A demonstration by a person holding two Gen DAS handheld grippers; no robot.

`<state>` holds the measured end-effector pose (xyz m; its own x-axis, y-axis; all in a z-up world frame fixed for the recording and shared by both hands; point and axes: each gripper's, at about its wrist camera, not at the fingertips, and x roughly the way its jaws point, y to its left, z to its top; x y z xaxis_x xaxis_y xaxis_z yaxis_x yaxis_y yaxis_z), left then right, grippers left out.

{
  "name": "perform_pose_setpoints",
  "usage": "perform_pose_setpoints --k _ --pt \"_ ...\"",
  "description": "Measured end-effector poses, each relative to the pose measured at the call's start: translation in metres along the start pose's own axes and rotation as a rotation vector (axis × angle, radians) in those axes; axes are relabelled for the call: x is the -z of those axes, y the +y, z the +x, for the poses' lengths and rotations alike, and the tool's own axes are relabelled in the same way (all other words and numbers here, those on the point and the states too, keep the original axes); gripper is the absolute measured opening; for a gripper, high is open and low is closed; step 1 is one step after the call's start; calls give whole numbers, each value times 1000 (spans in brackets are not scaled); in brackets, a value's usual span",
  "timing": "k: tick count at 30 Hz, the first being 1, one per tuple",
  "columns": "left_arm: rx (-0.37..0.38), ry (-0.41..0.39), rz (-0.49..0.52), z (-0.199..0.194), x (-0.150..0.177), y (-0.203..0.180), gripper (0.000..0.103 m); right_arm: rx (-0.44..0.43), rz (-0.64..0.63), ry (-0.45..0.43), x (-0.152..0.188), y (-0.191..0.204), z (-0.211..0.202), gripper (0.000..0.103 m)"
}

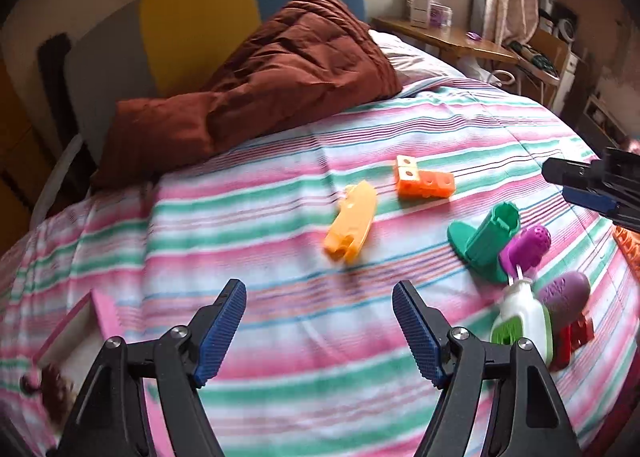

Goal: Organize rigid objects
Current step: 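Move the left gripper to the yellow cheese piece and grasp it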

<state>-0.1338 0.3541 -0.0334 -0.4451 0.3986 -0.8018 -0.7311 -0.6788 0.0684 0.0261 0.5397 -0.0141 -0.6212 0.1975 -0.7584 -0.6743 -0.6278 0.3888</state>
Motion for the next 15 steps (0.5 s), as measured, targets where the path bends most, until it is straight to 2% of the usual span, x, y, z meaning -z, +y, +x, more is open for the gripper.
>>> perform_pose_setpoints --k 10,13,14,15 --pt "29 67 3 76 -44 -10 73 -23 39 37 -1 -6 4 57" --pt "45 117 -16 95 -43 -7 37 -24 27 47 0 -4 6 57" --pt "45 95 -25 91 -41 -5 27 -21 24 48 1 -4 7 57" --pt "50 100 -34 88 -39 -4 27 -17 21 49 1 -4 7 57"
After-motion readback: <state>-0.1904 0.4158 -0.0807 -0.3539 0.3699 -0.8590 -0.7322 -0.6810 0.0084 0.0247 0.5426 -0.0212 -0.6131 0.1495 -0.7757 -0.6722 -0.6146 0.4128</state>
